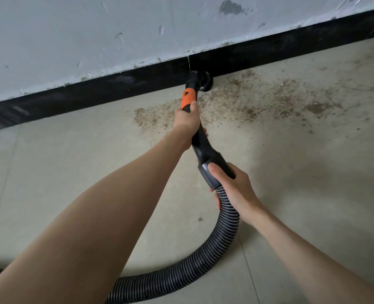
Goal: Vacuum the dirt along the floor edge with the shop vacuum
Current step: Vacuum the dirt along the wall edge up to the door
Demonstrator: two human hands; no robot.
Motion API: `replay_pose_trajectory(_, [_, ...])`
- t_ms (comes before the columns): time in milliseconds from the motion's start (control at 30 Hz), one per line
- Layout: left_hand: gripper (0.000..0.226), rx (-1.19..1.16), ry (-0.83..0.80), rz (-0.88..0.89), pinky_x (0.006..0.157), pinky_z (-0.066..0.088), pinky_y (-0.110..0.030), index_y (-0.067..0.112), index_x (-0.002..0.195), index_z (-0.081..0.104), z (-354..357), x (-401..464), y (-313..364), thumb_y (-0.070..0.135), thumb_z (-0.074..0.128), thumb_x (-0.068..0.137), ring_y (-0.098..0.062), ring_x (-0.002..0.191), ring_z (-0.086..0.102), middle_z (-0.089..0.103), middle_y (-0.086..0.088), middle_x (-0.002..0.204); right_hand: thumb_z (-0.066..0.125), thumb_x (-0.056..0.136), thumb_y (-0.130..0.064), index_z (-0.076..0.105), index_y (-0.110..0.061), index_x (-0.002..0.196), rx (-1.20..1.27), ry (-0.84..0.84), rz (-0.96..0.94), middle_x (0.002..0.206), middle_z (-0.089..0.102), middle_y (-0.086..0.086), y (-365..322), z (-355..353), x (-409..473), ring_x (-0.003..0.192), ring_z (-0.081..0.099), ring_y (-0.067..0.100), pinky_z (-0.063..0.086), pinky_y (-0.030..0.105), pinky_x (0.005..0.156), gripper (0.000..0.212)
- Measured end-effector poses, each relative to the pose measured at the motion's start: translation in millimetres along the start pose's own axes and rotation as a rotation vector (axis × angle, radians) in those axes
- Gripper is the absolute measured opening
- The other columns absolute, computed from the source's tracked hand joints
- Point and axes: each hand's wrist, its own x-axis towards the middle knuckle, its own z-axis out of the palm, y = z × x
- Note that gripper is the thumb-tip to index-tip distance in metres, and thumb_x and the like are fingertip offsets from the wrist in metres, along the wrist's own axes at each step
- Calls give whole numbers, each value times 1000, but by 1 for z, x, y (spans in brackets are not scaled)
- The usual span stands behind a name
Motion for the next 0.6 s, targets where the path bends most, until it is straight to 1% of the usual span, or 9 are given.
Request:
replay_pose_trajectory(67, [45,-19,25,1,48,52,-28,7,130,36,-10,-3,-1,40,38,100,-20,56,54,47,-8,81,68,87,-33,57,-6,82,-9,-13,-22,67,57,14,0,7,-2,37,46,15,38,21,39,29])
replay_pose_trajectory(167, [39,-56,75,4,51,52,-31,9,124,38,-31,-10,-4,40,39,100,-21,56,53,46,-8,80,69,86,-32,56,-8,78,-49,-57,-54,68,56,14,-1,20,-7,37,46,10,39,20,40,28])
replay_pose_trajectory(233, [36,-68,119,12,54,52,-33,11,122,37,-51,-15,-7,40,39,100,-21,57,52,46,-8,81,70,86,-31,55,-7,78,-65,-95,-57,66,55,13,-2,33,-10,36,46,11,38,21,39,29])
replay_pose_trajectory(300, [34,-95,167,15,54,52,-33,11,118,37,-74,-18,-11,39,38,100,-21,57,52,46,-8,80,69,86,-33,55,-9,79,-112,-148,-53,64,56,9,-5,49,-13,37,46,10,38,21,40,29])
replay_pose_trajectory(367, [36,-113,223,-7,52,50,-33,8,118,39,-100,-22,-17,40,38,100,-21,55,52,46,-8,78,69,85,-35,55,-10,78,-156,-215,-49,61,57,5,-7,67,-17,37,46,12,39,21,41,30])
replay_pose_trajectory(467, [42,-130,305,-61,52,49,-32,5,121,41,-137,-29,-29,41,39,99,-22,53,53,49,-9,74,70,86,-38,53,-10,77,-196,-294,-49,62,57,6,-7,95,-25,36,45,11,39,20,40,33])
replay_pose_trajectory(600, [43,-144,376,-125,54,49,-34,5,115,42,-179,-37,-46,45,40,98,-24,55,54,50,-11,72,70,85,-41,52,-13,75,-232,-355,-32,61,57,5,0,130,-38,33,45,5,39,19,39,35])
